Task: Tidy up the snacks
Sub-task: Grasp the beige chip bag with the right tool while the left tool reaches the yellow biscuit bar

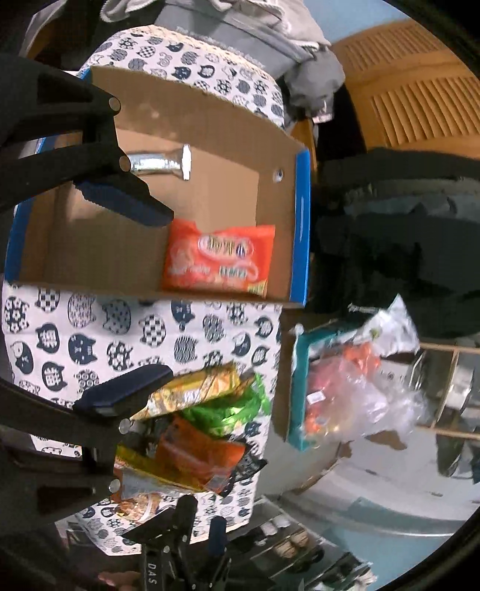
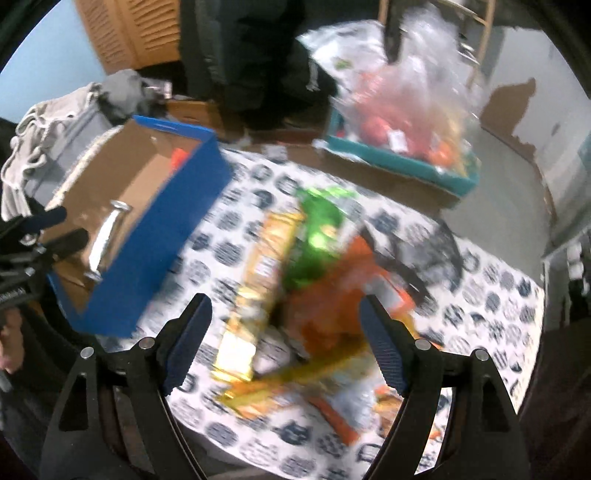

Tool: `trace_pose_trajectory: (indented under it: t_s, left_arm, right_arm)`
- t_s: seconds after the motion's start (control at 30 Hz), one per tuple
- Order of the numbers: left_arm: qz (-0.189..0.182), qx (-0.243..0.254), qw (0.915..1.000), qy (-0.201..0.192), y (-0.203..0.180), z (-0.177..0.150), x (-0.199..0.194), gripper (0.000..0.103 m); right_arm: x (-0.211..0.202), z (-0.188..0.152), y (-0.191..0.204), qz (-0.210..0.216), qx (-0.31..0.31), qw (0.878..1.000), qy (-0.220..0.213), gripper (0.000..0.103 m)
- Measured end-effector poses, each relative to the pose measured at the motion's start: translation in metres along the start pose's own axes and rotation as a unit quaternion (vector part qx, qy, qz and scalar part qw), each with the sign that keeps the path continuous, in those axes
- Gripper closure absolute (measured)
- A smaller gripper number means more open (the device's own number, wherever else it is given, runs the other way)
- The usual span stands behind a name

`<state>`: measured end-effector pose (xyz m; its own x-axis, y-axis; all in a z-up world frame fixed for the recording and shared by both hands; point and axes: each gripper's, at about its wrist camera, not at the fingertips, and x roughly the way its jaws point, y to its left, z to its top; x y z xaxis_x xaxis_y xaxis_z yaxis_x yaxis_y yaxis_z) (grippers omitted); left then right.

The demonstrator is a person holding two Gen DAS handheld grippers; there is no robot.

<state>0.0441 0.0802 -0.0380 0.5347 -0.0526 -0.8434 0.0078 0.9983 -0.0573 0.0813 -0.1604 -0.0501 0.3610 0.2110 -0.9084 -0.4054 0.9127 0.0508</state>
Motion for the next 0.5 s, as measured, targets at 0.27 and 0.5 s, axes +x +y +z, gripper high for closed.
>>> trace_pose_trajectory:
  t_s: [0.27, 0.5]
  left_arm:
    - [-0.014, 0.029, 0.9988, 0.038, -0.04, -0.002, 0.026, 0.025]
    - [-0.025, 0.04, 0.9961, 0.075, -0.071, -0.006, 0.05, 0.025]
  right_arm:
    - [0.005, -0.04, -0.073, -0.013, 0.055, 0.998, 0.017, 0.022]
    - [0.018, -0.074, -0.11, -0.019, 0.068, 0.996, 0.046, 0.022]
